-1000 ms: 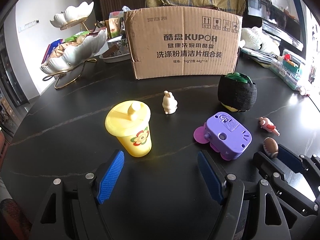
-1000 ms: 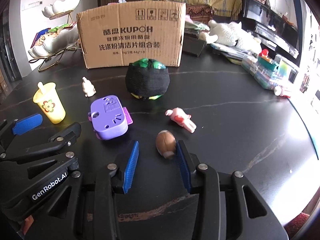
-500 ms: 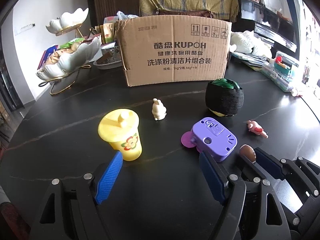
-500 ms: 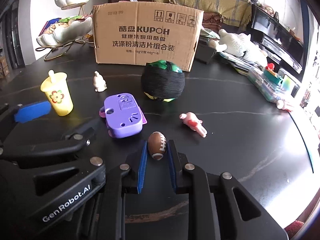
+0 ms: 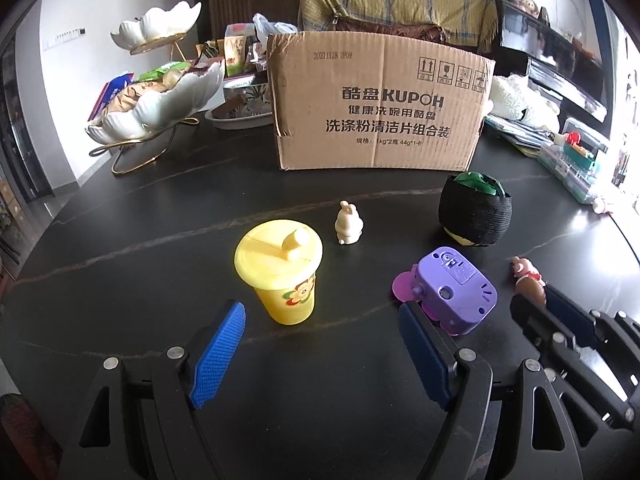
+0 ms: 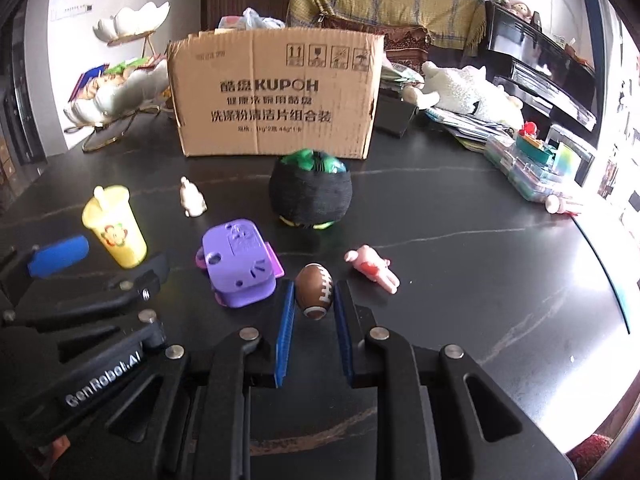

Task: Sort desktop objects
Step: 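Lower the right gripper around the brown football and close it, then close the left gripper on the yellow sippy cup while the right gripper holds the football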

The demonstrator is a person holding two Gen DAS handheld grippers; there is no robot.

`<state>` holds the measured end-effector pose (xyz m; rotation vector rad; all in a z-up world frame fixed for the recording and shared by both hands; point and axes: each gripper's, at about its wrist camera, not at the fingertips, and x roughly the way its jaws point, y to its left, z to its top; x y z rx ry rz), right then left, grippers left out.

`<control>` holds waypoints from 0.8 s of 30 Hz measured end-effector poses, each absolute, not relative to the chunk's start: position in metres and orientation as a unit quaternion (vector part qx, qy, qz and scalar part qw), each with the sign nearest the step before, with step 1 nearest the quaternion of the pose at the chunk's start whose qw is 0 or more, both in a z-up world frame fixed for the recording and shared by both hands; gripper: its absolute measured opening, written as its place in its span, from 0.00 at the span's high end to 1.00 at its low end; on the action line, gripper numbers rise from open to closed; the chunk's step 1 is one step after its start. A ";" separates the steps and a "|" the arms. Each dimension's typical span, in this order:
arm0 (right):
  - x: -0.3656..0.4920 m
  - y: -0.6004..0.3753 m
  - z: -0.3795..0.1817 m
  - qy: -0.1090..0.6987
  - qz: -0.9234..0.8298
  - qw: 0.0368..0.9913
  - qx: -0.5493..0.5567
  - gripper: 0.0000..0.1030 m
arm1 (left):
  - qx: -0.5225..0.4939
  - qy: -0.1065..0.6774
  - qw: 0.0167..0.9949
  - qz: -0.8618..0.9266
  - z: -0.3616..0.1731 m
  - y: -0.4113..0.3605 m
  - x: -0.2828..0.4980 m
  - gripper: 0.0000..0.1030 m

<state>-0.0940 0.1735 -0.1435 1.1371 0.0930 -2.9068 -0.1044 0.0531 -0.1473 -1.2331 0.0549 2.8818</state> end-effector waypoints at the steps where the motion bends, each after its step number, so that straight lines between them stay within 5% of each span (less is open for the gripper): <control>1: -0.094 0.173 -0.143 0.029 -0.931 0.010 0.363 0.83 | -0.391 0.018 0.002 0.920 -0.146 0.053 -0.104 0.26; 24: -0.104 0.160 -0.144 0.032 -0.929 0.011 0.369 0.83 | -0.376 0.046 -0.005 0.925 -0.155 0.051 -0.123 0.26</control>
